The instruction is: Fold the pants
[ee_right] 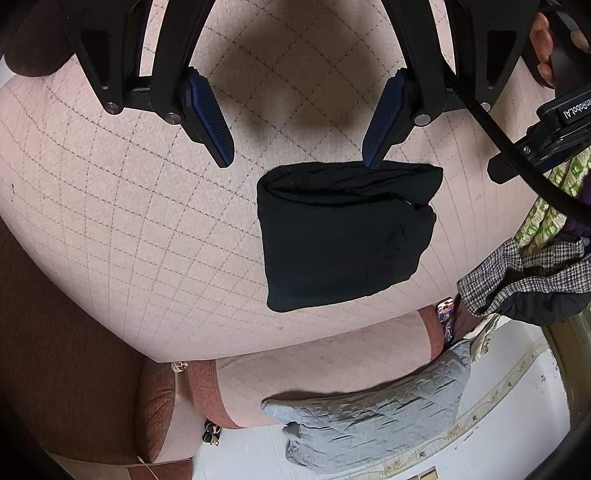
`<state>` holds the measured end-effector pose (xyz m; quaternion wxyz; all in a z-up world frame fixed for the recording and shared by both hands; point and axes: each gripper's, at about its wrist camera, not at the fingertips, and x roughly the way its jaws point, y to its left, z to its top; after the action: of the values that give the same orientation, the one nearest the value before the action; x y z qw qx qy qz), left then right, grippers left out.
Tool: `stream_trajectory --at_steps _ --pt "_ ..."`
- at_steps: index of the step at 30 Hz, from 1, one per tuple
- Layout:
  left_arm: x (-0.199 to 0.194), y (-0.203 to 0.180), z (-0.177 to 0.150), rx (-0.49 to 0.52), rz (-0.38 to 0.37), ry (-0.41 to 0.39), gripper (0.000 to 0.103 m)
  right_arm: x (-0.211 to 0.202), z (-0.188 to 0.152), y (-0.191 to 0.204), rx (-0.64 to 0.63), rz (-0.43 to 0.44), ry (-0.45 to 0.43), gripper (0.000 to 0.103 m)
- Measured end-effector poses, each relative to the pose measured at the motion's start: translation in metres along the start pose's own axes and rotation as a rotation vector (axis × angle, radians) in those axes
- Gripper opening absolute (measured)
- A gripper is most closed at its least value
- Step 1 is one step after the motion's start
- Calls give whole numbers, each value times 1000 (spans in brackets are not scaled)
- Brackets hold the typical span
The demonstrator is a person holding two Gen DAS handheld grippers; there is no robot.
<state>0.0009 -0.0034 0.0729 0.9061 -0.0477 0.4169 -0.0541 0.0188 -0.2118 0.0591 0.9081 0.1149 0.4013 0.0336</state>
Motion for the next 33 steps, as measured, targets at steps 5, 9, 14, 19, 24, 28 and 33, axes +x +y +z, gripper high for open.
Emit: stream_trajectory --at_steps 5,9,14,19,24,28,33 --pt "5 2 -2 -14 -7 19 103 2 2 -2 1 -2 1 77" --pt "12 9 -3 -57 -39 46 103 0 4 -8 4 -7 -10 77" --pt "23 21 4 -117 -99 77 103 -16 14 -17 18 5 -66 77" --pt "42 24 30 -132 -208 99 103 -18 44 -25 -2 6 -99 80" --pt "83 22 55 -175 -321 152 103 13 79 -39 25 36 -69 80" --pt "122 27 66 -219 -385 212 103 58 95 -52 89 87 17 80" --pt "165 28 71 -286 -458 262 103 118 104 -65 178 183 124 80"
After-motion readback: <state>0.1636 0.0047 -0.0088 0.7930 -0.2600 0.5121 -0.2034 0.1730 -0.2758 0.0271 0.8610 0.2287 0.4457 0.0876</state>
